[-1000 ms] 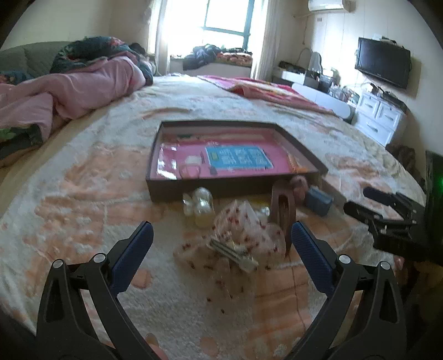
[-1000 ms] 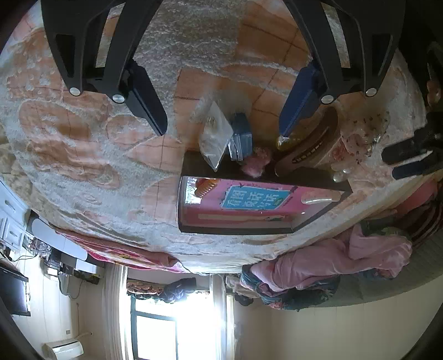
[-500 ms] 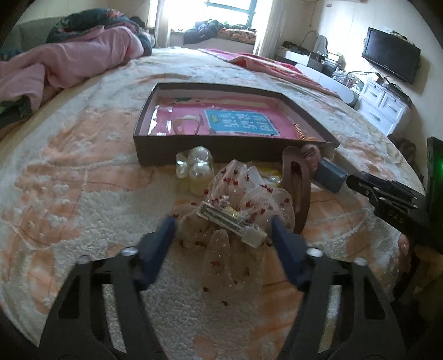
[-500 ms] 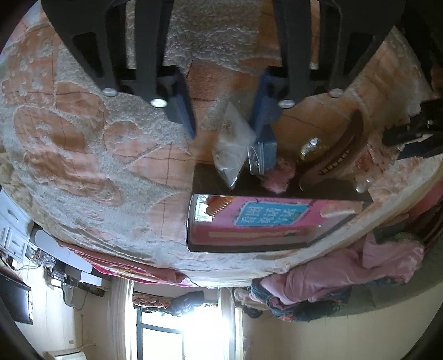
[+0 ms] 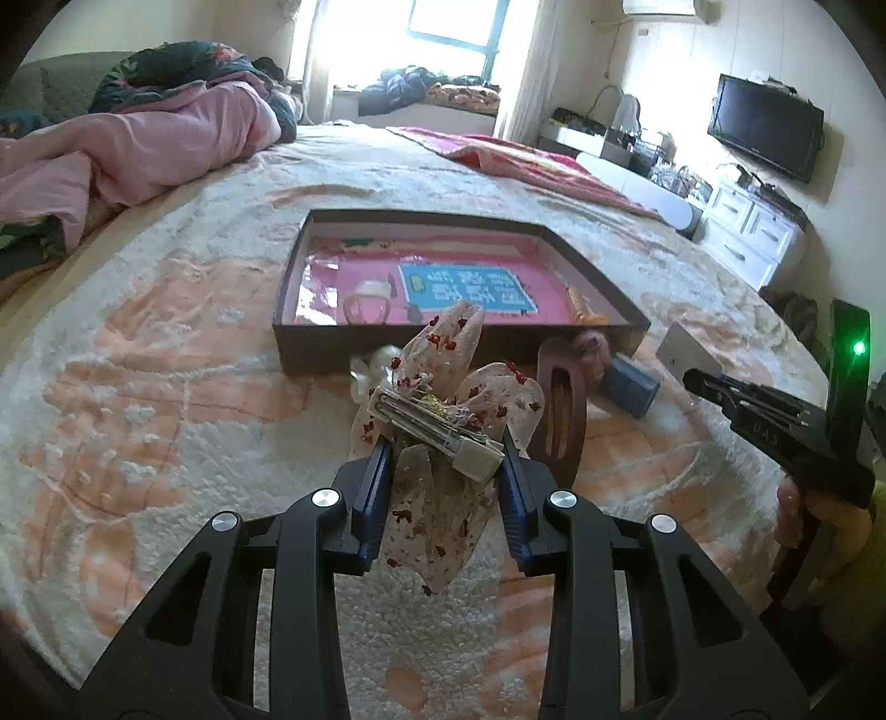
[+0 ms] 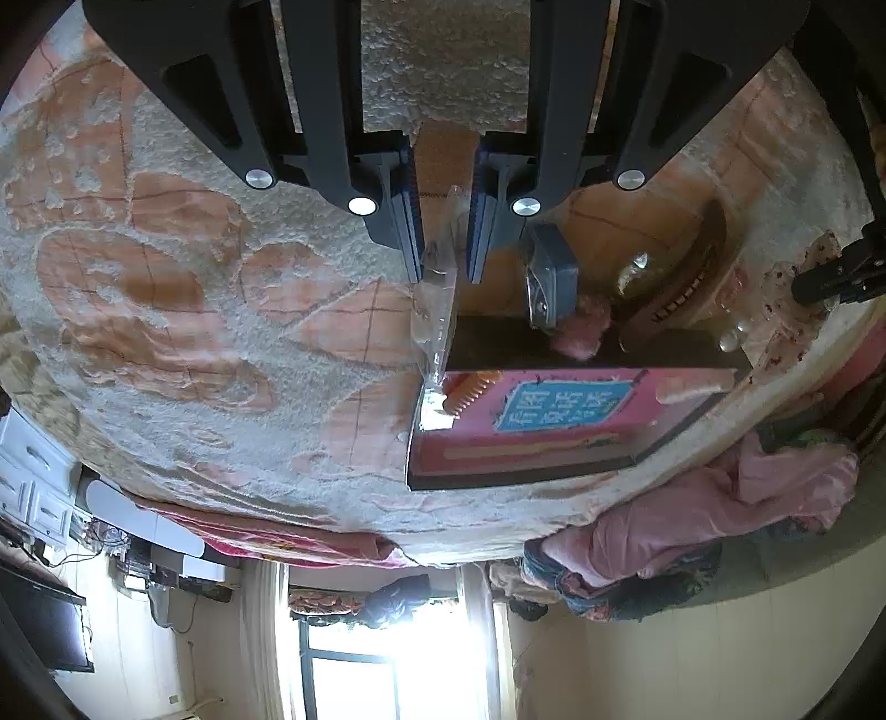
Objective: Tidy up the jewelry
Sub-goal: 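Lower the scrunchie into the box and open the left tool while the right tool releases the bag there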
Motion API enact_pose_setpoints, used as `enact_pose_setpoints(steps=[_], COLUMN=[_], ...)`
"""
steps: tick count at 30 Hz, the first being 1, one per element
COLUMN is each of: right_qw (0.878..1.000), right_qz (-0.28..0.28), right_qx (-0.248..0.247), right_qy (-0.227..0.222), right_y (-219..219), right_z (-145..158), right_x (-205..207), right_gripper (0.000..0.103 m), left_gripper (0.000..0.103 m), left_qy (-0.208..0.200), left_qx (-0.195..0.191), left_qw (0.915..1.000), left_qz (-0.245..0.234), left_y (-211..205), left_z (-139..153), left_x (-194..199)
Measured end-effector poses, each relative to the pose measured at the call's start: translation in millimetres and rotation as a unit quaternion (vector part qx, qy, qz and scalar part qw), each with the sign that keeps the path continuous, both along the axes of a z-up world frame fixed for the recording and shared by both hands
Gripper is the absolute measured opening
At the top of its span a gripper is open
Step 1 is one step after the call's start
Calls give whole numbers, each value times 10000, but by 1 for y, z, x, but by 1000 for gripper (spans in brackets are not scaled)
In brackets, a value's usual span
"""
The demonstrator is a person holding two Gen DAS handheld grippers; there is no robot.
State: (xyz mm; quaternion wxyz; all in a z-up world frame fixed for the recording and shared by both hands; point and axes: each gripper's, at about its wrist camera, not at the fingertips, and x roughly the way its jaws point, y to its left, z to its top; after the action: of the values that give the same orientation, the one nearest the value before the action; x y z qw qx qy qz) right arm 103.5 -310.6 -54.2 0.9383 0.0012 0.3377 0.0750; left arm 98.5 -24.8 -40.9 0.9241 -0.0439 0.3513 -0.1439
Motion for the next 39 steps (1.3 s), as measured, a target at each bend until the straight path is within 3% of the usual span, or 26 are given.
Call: enact_pose_setpoints(steps=[20, 39], right_qw=[9972, 9962], right_qz=[604, 559], right_qx=[216, 163], right_qy=[-384, -645], right_y=[23, 25], right_z=[28, 55], right_x=[-6, 31], right_gripper=[14, 13], left_gripper=[26, 26], left_qy=[-411, -511], left_qx=[-129, -11], left_qw=[9986, 9987], left_qz=[309, -91], left_y=[16, -27], left_z=[32, 41], left_x=[17, 72])
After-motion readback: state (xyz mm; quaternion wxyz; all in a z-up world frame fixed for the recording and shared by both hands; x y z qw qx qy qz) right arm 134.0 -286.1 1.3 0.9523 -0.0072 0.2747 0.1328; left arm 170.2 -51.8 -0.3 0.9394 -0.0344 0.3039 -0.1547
